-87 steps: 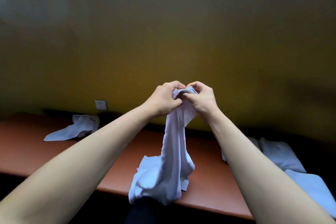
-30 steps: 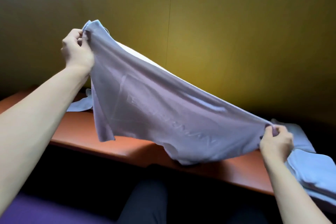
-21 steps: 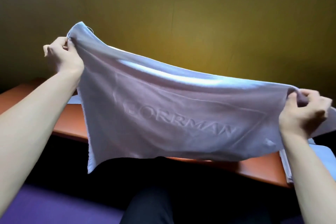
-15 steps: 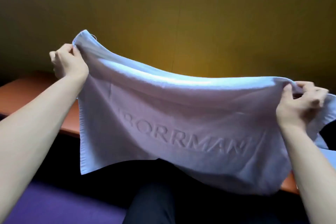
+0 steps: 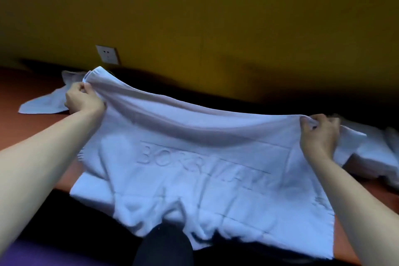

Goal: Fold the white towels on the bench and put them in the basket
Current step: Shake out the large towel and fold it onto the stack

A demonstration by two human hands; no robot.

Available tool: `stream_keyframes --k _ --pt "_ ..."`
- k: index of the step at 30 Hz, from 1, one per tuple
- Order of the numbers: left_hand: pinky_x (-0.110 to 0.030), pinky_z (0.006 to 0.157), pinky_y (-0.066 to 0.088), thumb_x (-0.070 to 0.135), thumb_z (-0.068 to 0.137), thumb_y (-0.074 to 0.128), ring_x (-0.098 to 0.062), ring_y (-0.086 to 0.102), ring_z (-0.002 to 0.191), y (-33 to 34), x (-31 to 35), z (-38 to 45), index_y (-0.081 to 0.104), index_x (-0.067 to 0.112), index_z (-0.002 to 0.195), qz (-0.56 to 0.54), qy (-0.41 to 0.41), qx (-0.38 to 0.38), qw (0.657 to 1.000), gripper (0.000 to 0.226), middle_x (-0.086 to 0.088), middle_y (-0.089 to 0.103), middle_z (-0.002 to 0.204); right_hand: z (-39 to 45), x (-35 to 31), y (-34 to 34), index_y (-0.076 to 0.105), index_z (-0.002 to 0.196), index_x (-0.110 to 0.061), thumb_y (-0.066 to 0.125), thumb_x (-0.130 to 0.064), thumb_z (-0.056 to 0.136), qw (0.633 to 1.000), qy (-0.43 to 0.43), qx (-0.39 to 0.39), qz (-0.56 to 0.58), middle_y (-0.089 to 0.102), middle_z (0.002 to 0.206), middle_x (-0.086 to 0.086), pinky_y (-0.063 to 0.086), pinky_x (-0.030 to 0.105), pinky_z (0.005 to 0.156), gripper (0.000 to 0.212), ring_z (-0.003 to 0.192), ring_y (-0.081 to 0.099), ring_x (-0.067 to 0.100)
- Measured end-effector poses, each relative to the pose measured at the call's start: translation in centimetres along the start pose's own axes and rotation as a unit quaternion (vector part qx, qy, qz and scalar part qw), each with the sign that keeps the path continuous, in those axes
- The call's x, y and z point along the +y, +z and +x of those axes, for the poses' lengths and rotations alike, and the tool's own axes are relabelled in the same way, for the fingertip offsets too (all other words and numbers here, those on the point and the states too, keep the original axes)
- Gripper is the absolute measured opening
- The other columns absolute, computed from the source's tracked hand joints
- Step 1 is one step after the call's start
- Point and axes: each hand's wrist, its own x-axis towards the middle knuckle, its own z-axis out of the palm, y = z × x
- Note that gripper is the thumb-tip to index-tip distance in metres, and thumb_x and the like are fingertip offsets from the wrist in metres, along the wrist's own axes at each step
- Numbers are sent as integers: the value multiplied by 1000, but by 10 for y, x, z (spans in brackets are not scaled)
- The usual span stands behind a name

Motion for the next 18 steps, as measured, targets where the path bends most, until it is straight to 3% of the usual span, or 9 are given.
stream_keyframes --k 1,3,8,12,14,16,18 --pt "-40 92 52 32 98 42 -39 64 102 13 -4 4 67 16 105 11 1 5 1000 29 -12 74 95 6 2 10 65 113 -4 62 -31 98 1000 0 -6 -11 49 124 25 44 42 91 31 107 53 42" --pt "-42 95 47 34 99 42 -38 62 106 39 -17 16 67 14 108 43 1 14 999 33 -19 70 110 22 8 30 65 115 -3 61 -32 99 1000 -1 -12 -29 49 126 24 44 41 91 33 110 53 42" --pt "-32 87 43 41 99 40 -24 54 95 83 -31 41 55 22 97 62 2 -6 998 25 -10 62 102 62 22 72 65 115 -6 59 -35 100 998 -13 -28 -50 48 129 20 48 46 94 34 108 55 43" --pt "-56 90 56 57 86 43 -37 66 97 120 -67 92 55 32 90 76 11 -34 997 29 -9 69 105 83 28 98 65 121 -8 59 -34 100 995 -24 -51 -86 50 133 23 43 43 97 34 118 51 42" --pt "-55 98 52 52 89 50 -42 62 110 119 -51 65 57 36 108 127 51 -104 985 26 -12 66 120 86 32 106 61 124 -10 61 -34 99 992 -29 -82 -86 47 138 23 41 42 99 35 124 47 41" --pt "-49 110 42 36 98 58 -43 49 130 119 -51 36 42 21 147 174 93 -172 965 54 -18 50 145 78 38 110 55 132 -10 63 -33 97 987 -28 -139 -72 40 148 18 40 38 98 42 123 48 32" --pt "-50 113 36 28 99 60 -45 41 137 115 -64 11 30 14 155 207 133 -215 945 65 -24 39 153 58 50 111 49 140 -10 62 -29 97 978 -46 -179 -92 39 149 19 42 40 98 49 122 50 33"
